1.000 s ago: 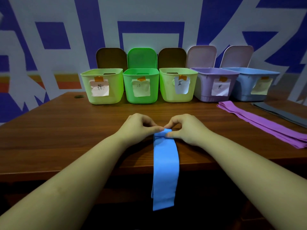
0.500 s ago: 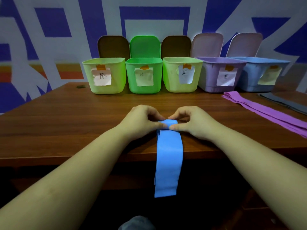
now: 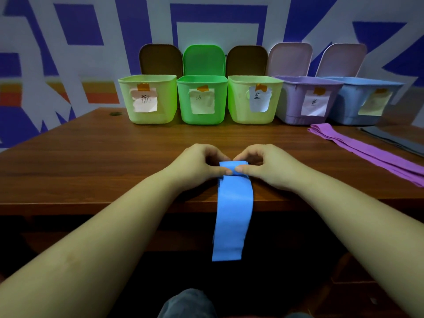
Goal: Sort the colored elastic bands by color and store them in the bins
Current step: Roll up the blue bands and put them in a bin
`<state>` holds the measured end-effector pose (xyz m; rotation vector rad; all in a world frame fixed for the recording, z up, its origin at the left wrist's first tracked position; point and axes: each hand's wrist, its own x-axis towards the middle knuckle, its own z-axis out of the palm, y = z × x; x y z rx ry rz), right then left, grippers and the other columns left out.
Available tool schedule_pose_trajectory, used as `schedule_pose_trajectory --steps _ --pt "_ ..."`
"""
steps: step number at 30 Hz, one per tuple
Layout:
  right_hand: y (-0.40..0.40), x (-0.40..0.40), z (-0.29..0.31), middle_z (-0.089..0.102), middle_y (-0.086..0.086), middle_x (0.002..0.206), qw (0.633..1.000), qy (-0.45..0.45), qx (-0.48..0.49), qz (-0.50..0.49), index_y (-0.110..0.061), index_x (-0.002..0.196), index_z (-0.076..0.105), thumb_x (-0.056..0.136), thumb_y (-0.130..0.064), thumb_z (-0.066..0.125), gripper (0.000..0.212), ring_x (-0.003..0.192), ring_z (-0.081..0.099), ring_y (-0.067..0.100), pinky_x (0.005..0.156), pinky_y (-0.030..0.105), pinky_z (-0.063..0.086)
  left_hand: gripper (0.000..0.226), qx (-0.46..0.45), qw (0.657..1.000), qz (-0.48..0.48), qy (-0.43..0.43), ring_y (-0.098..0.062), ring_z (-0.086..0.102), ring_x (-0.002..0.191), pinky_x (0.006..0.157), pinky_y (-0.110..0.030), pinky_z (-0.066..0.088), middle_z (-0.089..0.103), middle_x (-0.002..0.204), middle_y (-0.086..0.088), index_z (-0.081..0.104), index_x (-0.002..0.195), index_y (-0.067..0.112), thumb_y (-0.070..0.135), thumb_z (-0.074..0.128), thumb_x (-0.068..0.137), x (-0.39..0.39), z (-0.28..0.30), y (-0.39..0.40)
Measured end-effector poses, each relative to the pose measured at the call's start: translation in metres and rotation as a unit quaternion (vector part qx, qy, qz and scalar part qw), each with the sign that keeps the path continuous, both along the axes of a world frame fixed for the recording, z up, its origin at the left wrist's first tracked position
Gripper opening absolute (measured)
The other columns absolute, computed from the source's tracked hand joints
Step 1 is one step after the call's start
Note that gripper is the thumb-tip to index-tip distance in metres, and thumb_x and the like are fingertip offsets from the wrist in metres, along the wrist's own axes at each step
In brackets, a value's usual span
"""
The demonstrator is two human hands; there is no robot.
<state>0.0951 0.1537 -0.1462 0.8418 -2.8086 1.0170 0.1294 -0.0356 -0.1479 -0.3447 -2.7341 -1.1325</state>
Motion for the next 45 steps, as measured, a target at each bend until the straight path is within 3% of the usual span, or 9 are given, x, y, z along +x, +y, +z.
schedule_pose_trajectory --steps 6,11,16,28,33,35,38,41,45 --pt "-0.003 0.020 0.001 0.064 -0.004 0.109 0.996 0.063 0.056 -0.004 -0.031 0.100 0.054 0.087 -0.031 0.062 0.015 0.101 0.058 0.017 0.090 0.038 0.046 0.019 -0.030 0.999 -0.010 0.024 -0.012 0.060 0.090 0.081 -0.026 0.047 0.064 0.089 0.012 0.063 0.087 0.029 0.024 0.077 0.076 0.010 0.003 0.006" --pt "0.004 0.051 0.036 0.067 -0.002 0.096 0.995 0.051 -0.079 0.028 -0.032 0.087 0.058 0.085 -0.021 0.067 0.015 0.089 0.064 0.019 0.087 0.040 0.052 0.020 0.172 0.984 -0.045 0.016 -0.013 0.066 0.088 0.082 -0.028 0.053 0.071 0.095 -0.005 0.068 0.092 0.017 0.013 0.077 0.075 0.042 0.028 0.006" --pt "0.011 0.104 0.065 0.066 0.003 0.081 0.965 -0.042 -0.237 0.102 -0.015 0.082 0.064 0.079 -0.004 0.068 0.012 0.073 0.058 0.007 0.071 0.017 0.048 0.025 0.410 0.896 -0.144 -0.096 -0.013 0.067 0.086 0.075 -0.023 0.051 0.072 0.092 -0.002 0.069 0.094 0.016 0.021 0.061 0.071 0.092 0.035 0.024" --pt "0.015 0.169 0.065 0.063 0.009 0.069 0.978 -0.037 -0.200 0.043 -0.012 0.079 0.062 0.074 -0.016 0.074 0.014 0.054 0.052 0.019 0.040 0.028 0.045 0.051 0.473 0.859 -0.172 -0.088 -0.019 0.068 0.094 0.079 -0.027 0.054 0.071 0.104 -0.008 0.050 0.129 0.007 0.006 0.058 0.078 0.154 -0.002 0.063" --pt "0.016 0.177 0.068 0.062 0.009 0.062 0.970 -0.100 -0.216 0.054 -0.006 0.078 0.059 0.075 -0.009 0.072 0.013 0.044 0.054 0.022 0.040 0.030 0.046 0.053 0.573 0.776 -0.220 -0.146 -0.026 0.068 0.072 0.072 -0.034 0.057 0.069 0.078 -0.013 0.055 0.119 0.006 -0.006 0.048 0.068 0.162 -0.008 0.069" --pt "0.018 0.176 0.072 0.065 0.000 0.063 0.971 -0.098 -0.211 0.053 -0.007 0.075 0.063 0.067 -0.016 0.073 0.015 0.056 0.059 0.013 0.054 0.022 0.049 0.054 0.591 0.754 -0.238 -0.162 -0.026 0.065 0.061 0.065 -0.035 0.057 0.064 0.069 -0.013 0.059 0.113 0.010 -0.007 0.045 0.064 0.165 -0.006 0.066" --pt "0.016 0.174 0.074 0.064 0.000 0.062 0.972 -0.087 -0.212 0.053 -0.006 0.073 0.066 0.068 -0.017 0.072 0.013 0.055 0.055 0.002 0.056 0.010 0.046 0.040 0.547 0.787 -0.246 -0.143 -0.021 0.062 0.059 0.062 -0.031 0.053 0.063 0.069 -0.009 0.061 0.104 0.010 0.002 0.061 0.065 0.167 -0.003 0.065" --pt "0.012 0.175 0.074 0.063 -0.003 0.061 0.975 -0.073 -0.205 0.050 -0.007 0.074 0.066 0.067 -0.022 0.072 0.018 0.056 0.054 0.007 0.054 0.019 0.045 0.038 0.534 0.812 -0.216 -0.096 -0.017 0.065 0.068 0.064 -0.024 0.053 0.068 0.077 -0.007 0.063 0.101 0.006 0.002 0.071 0.064 0.165 -0.006 0.074" --pt "0.008 0.181 0.078 0.062 0.007 0.060 0.977 -0.068 -0.191 0.064 -0.009 0.077 0.066 0.070 -0.021 0.076 0.017 0.045 0.046 0.021 0.042 0.028 0.040 0.057 0.607 0.754 -0.233 -0.095 -0.020 0.067 0.084 0.083 -0.031 0.051 0.070 0.094 -0.010 0.065 0.108 0.009 0.008 0.078 0.053 0.160 -0.009 0.079"
